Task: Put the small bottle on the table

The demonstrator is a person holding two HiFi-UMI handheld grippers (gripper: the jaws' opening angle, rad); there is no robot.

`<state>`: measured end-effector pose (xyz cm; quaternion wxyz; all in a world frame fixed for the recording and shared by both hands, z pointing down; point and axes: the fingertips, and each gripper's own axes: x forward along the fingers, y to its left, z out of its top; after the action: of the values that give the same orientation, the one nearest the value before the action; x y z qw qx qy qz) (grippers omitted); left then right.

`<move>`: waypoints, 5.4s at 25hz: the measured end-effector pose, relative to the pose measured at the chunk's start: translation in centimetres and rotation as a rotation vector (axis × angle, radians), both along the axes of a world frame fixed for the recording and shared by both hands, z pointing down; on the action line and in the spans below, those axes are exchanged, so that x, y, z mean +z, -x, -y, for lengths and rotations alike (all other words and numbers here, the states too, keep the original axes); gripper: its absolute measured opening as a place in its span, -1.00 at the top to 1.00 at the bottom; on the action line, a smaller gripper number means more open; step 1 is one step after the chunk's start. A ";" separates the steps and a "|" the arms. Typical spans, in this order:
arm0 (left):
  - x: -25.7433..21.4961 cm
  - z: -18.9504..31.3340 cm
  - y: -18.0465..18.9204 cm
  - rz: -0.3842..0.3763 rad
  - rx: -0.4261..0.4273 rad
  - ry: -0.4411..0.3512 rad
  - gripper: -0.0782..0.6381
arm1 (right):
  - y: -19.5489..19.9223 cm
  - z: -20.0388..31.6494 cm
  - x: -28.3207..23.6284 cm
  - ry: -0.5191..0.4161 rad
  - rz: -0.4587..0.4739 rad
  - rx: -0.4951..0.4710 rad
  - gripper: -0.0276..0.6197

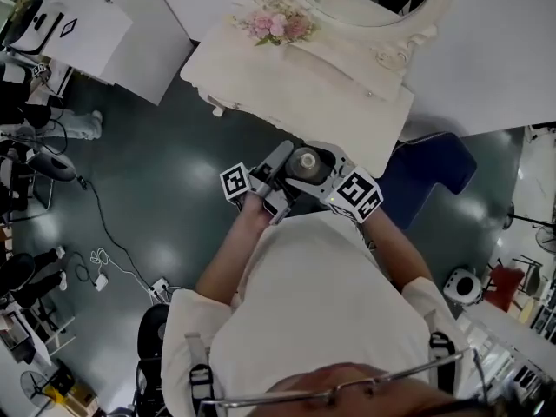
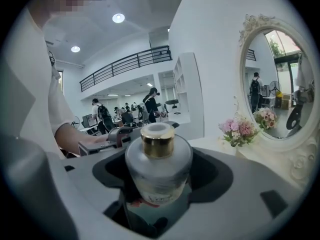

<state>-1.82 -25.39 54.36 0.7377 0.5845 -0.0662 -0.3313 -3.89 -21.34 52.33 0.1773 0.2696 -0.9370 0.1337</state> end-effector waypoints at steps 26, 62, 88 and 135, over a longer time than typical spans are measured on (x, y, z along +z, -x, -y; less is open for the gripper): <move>2.1 8.2 4.3 0.025 0.092 -0.015 -0.22 | 4.3 8.4 2.0 0.073 -0.003 0.093 -0.15; 11.2 18.2 2.9 0.276 -0.038 0.104 -0.22 | -6.9 27.0 22.0 0.175 -0.114 0.206 -0.15; 15.4 19.0 0.6 0.285 -0.068 0.205 -0.22 | -8.8 28.3 35.3 0.269 -0.248 0.229 -0.15; 9.5 19.4 5.3 0.389 0.222 -0.201 0.01 | -12.1 23.6 19.4 0.189 -0.133 0.661 0.26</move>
<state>-7.16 -44.81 63.83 0.6809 0.7116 -0.1092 -0.1344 8.20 -44.98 71.74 0.2093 0.5487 -0.7690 0.2524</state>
